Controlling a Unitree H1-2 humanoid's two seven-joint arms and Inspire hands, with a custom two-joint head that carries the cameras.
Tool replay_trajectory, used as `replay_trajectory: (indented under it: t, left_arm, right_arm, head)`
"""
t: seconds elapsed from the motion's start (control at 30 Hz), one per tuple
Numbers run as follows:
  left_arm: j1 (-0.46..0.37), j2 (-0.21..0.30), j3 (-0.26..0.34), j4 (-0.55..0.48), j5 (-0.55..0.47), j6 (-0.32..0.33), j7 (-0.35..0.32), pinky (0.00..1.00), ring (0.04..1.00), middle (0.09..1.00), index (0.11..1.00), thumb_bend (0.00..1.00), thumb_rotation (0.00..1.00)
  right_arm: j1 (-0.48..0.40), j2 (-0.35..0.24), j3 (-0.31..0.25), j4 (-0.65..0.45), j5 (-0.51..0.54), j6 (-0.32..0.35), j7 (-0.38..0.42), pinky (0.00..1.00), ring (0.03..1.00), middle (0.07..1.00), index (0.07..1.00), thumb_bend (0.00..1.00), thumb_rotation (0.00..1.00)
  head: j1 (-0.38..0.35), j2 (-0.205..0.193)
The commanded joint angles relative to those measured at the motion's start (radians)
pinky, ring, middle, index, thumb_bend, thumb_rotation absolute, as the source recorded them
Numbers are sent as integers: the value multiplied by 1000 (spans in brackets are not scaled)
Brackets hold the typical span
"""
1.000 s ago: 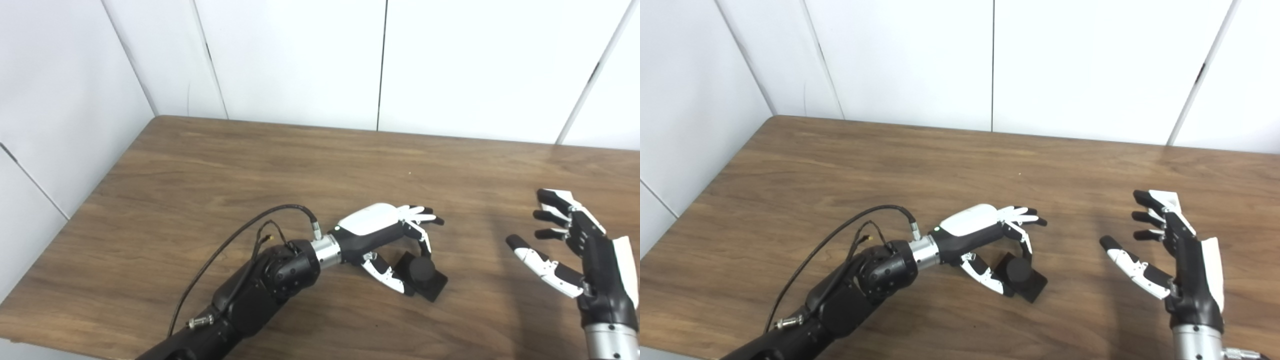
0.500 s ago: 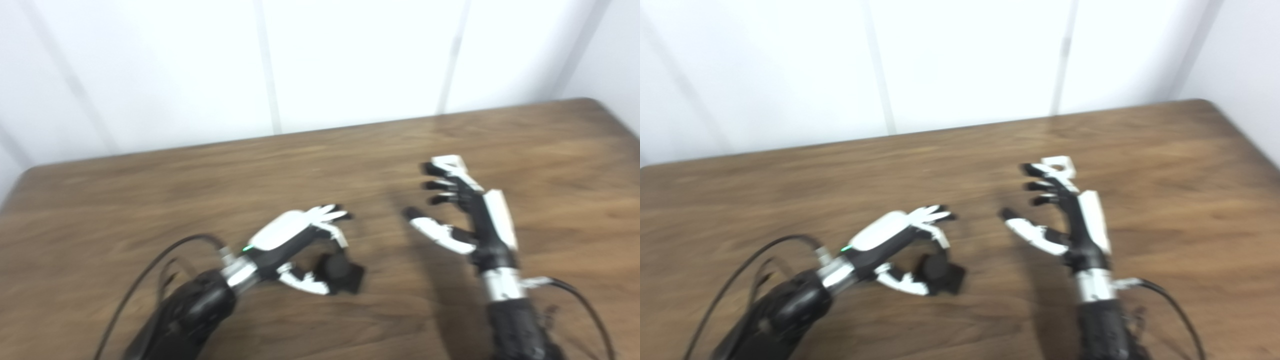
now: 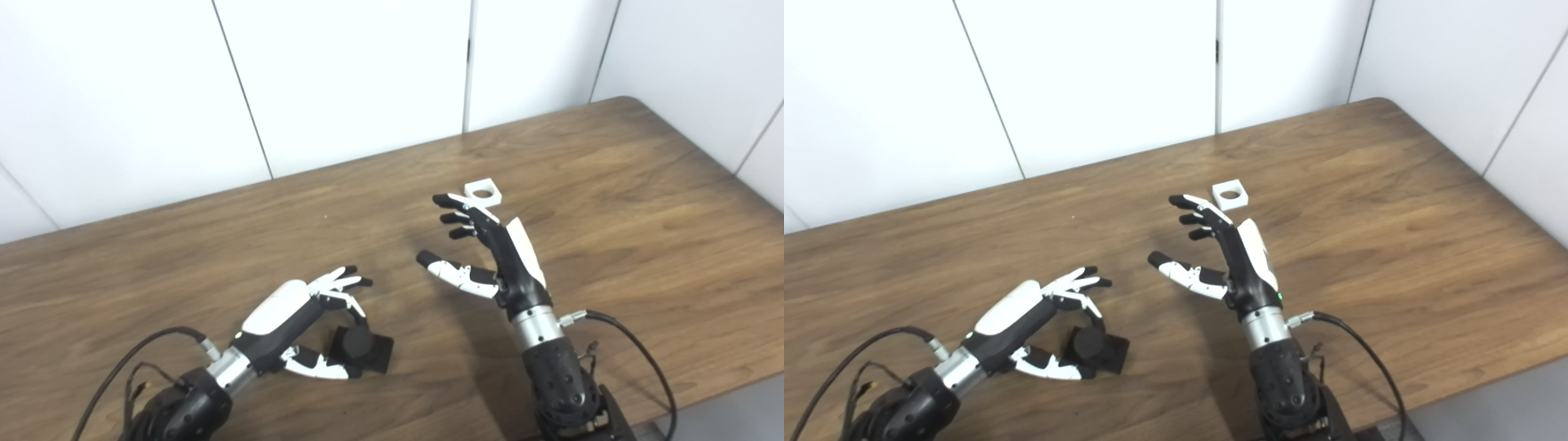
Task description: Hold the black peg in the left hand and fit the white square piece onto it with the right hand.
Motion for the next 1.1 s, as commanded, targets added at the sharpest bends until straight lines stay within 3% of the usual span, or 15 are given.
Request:
replay_trajectory:
  t: [0.0,0.2,0.37,0.67,0.93,1.07]
  left_arm:
    - [20,33,-17,35,82,14,-28,953,978,903,492,522,66]
    - [20,41,-26,45,133,11,-5,944,975,900,493,523,67]
    - [21,46,-30,58,146,2,12,923,965,892,492,523,66]
    - [26,45,-36,57,145,11,7,916,963,893,492,523,66]
    - [35,36,-39,67,135,7,21,914,959,890,492,523,64]
    - [37,35,-42,70,134,3,24,914,961,892,492,523,64]
  right_arm:
    - [-43,-5,-5,-38,-11,-36,-15,675,759,813,784,625,395]
    - [-75,-31,-20,-62,-10,-35,-6,663,748,805,779,633,391]
    - [-135,-68,-51,-82,-31,14,8,636,737,800,775,650,431]
    - [-277,-195,-87,-26,-27,75,87,632,736,803,772,656,406]
    - [-429,-355,-4,190,-174,80,153,643,775,813,757,662,354]
    - [-497,-413,39,284,-231,114,201,657,797,831,768,662,410]
  head:
    - [2,1]
    - [-6,-7]
    - [-5,-11]
    - [-5,-23]
    - [-2,-24]
    - [-1,-28]
